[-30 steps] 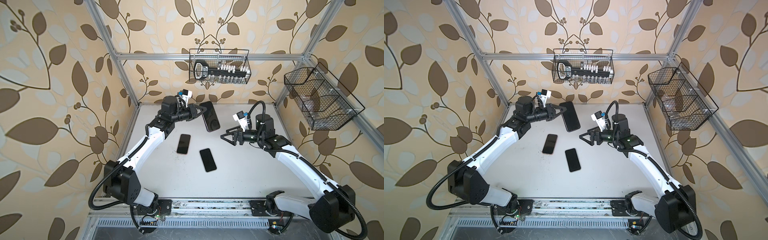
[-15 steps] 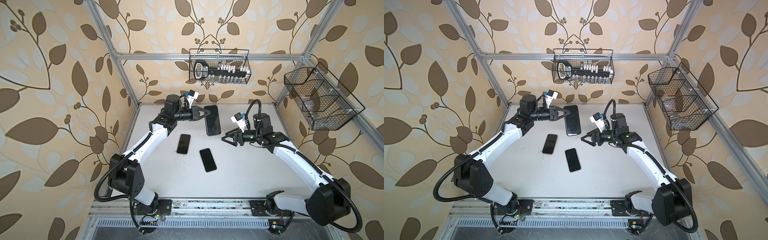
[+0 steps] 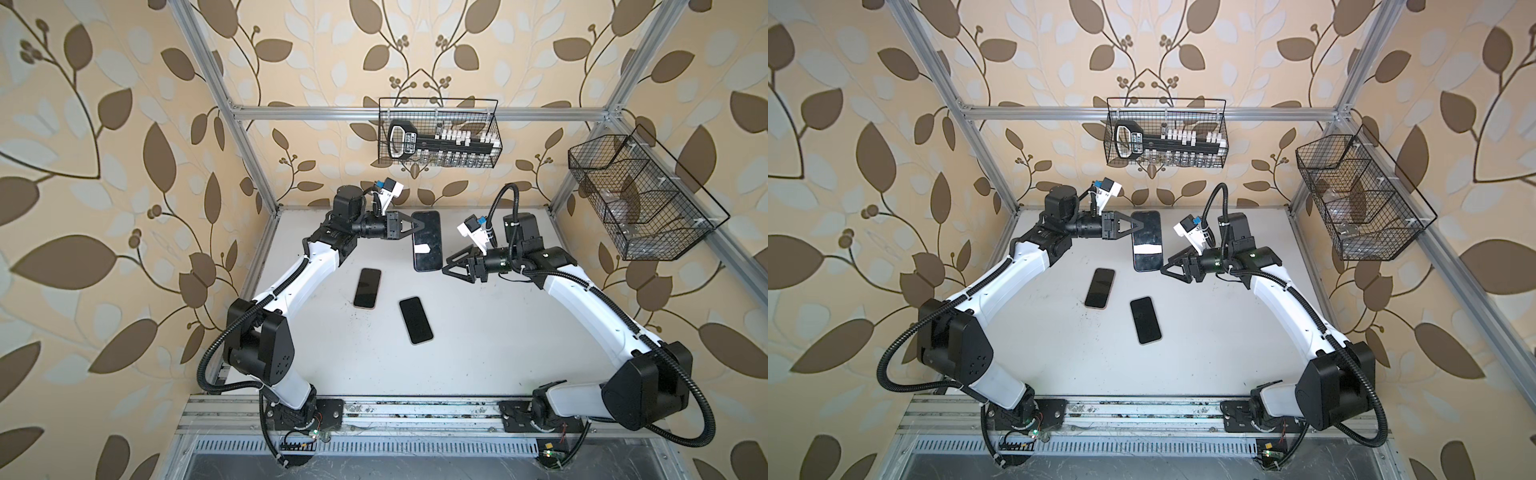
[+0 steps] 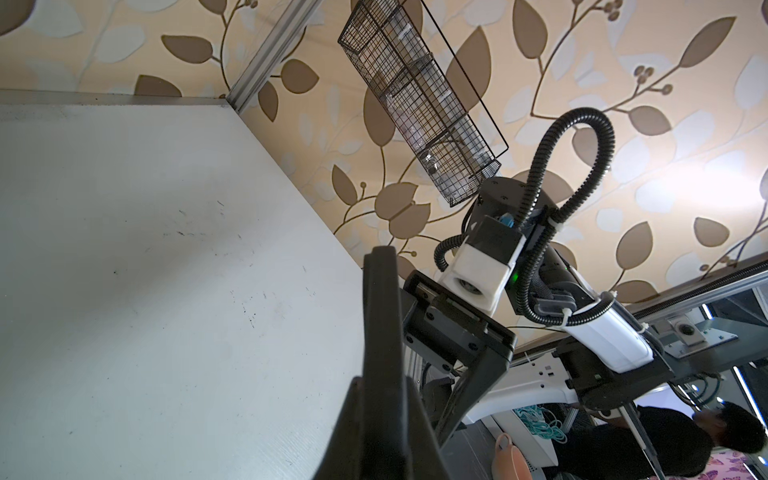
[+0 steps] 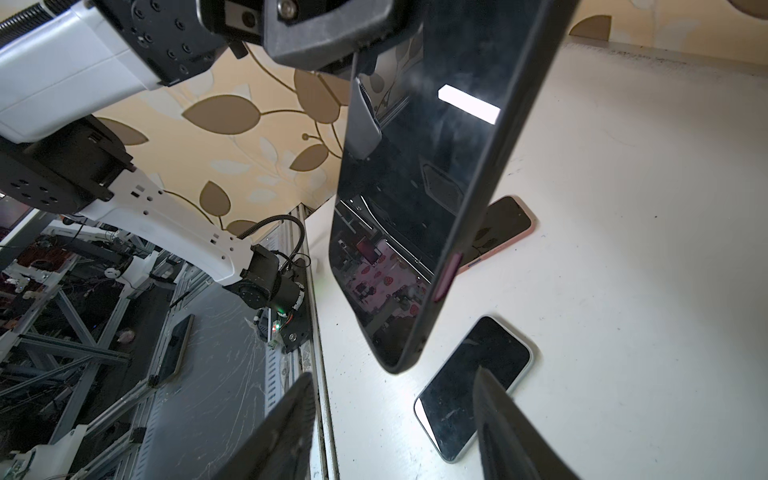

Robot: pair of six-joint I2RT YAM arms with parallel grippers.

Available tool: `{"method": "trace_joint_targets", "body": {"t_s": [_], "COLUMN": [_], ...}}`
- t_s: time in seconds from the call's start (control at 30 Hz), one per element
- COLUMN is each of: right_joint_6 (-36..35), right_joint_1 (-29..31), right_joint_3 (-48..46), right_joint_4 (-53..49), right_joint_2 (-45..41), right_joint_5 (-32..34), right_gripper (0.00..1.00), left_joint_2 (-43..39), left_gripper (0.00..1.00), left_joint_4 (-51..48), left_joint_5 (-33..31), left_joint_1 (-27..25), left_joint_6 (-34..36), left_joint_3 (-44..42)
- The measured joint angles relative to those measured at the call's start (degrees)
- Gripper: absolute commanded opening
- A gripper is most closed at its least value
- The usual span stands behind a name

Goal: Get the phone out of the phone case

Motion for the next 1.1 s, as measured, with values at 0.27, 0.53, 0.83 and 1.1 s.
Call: {"method": "trace_joint_targets", "body": {"t_s": [0.27, 0.53, 0.83, 1.1], "right_joint_6": [-3.5, -5.5, -6.3, -7.3], "right_joint_1": [0.0, 0.1, 1.5, 2.8], "right_joint_3": [2.2, 3.0, 5.5, 5.8], "right_joint_4": [-4.5, -6.6, -7.6, -7.9], "right_joint_2": [1.7, 2.2, 3.2, 4.7], "right_joint_5": [-1.5, -2.4, -2.3, -2.1], "right_gripper": [0.53, 0.48, 0.43, 0.38], "left_joint_2": [0.0, 0.0, 0.0, 0.0], "left_gripper": [0.0, 0.0, 0.0, 0.0], "left_joint_4": [0.0, -0.2, -1.1, -1.1], "left_joint_5": [1.5, 2.8, 4.1, 4.4], "left_joint_1": [0.0, 0.0, 0.0, 0.0], "left_joint_6": [0.7, 1.0, 2.1, 2.1], "left_joint_3": [0.1, 0.9, 1.0, 1.1]}}
